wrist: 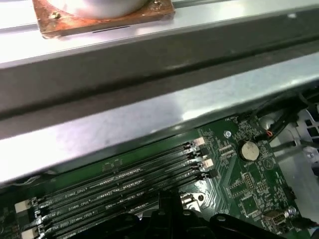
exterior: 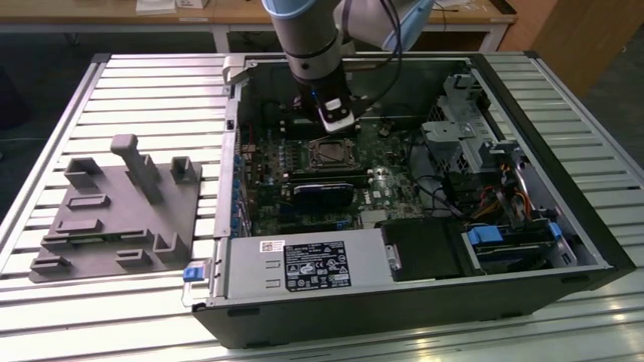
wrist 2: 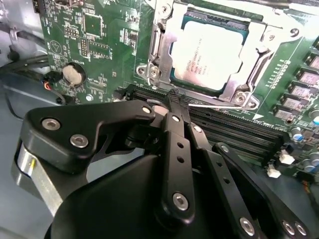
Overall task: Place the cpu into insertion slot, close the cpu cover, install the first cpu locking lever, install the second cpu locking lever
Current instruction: 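Install the first cpu locking lever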
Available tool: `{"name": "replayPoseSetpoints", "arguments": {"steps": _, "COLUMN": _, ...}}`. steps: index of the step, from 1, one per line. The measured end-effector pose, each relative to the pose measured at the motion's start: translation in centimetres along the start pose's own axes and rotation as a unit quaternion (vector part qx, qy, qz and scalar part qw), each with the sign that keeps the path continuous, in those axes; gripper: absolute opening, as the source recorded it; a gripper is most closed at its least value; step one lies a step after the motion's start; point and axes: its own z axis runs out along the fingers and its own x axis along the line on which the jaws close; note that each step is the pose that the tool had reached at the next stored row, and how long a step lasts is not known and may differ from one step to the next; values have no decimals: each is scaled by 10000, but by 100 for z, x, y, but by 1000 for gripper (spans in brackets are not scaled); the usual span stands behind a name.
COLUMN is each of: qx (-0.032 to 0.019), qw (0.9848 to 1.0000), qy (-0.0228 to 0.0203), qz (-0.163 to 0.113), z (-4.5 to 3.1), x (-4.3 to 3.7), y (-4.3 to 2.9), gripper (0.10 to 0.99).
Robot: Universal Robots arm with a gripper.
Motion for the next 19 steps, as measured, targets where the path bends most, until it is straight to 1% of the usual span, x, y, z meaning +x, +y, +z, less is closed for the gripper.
{"name": "replayPoseSetpoints", "arguments": {"steps": 2, "qx": 11, "qw": 10000, "qy": -14, "qz": 51, "z": 3, "x": 7, "y": 13, "gripper": 106}}
{"name": "replayPoseSetpoints", "arguments": {"steps": 8, "qx": 28, "qw": 9999, "qy": -37, "qz": 136, "z": 9, "x": 38, "y": 55, "gripper": 106}}
{"name": "replayPoseSetpoints", "arguments": {"steps": 11, "qx": 33, "qw": 9999, "qy": -47, "qz": 163, "z": 10, "x": 44, "y": 57, "gripper": 106}}
{"name": "replayPoseSetpoints", "arguments": {"steps": 17, "qx": 34, "qw": 9997, "qy": -99, "qz": 200, "z": 29, "x": 52, "y": 51, "gripper": 106}}
{"name": "replayPoseSetpoints", "arguments": {"steps": 19, "qx": 34, "qw": 9997, "qy": -105, "qz": 202, "z": 32, "x": 60, "y": 51, "gripper": 106}}
